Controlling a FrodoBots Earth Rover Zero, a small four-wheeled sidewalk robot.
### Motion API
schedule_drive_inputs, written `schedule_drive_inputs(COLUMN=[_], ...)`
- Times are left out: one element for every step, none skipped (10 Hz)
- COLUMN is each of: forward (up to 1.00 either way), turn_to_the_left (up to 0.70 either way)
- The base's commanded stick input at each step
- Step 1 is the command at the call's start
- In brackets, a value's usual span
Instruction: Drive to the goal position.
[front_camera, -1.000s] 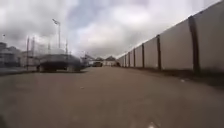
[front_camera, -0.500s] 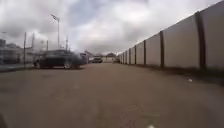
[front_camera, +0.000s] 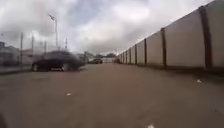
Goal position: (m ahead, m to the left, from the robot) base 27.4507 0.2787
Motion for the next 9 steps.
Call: schedule_drive_inputs(forward=[0.70,0.70,0.70,0.70,0.70,0.70,0.70,0.70,0.70], turn_to_the_left=[0.00,0.00,0.00,0.00,0.00,0.00,0.00,0.00,0.00])
